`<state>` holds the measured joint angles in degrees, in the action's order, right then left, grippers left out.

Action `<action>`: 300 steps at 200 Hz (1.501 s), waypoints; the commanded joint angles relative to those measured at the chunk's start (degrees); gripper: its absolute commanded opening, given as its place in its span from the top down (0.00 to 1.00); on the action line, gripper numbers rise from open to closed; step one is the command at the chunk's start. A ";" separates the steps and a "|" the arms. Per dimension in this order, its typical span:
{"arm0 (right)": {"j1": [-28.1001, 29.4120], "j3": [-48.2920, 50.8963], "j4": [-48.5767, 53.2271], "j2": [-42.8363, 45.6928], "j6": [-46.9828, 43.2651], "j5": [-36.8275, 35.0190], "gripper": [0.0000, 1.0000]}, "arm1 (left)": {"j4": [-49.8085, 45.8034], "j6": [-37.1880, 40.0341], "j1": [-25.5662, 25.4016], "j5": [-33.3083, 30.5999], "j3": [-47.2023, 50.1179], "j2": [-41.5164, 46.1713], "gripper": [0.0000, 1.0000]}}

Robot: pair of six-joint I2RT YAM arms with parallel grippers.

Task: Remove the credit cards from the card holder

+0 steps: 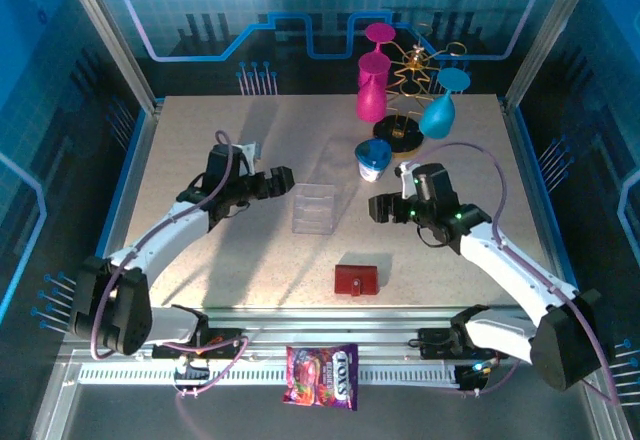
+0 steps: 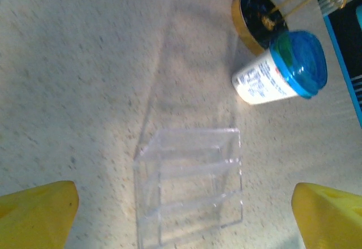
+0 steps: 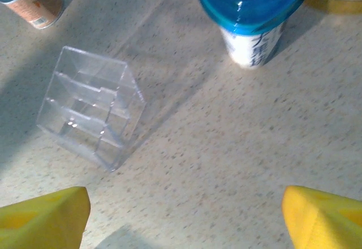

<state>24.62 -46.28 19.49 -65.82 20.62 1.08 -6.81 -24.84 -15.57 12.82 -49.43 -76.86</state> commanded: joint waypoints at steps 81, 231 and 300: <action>13.23 -5.41 15.97 -6.38 37.83 2.13 0.13 | -10.23 -2.78 -8.09 -0.66 -6.12 -2.49 0.03; 15.78 5.45 11.91 -10.06 40.24 6.21 0.22 | -13.86 -3.63 -11.44 0.16 -9.44 -4.70 0.04; 15.90 4.85 7.39 -15.37 39.85 8.63 0.26 | -14.98 -3.12 -11.41 -0.60 -10.55 -5.58 0.03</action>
<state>39.81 -41.23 29.28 -79.88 59.90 7.73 -19.70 -28.21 -26.85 13.30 -58.67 -82.11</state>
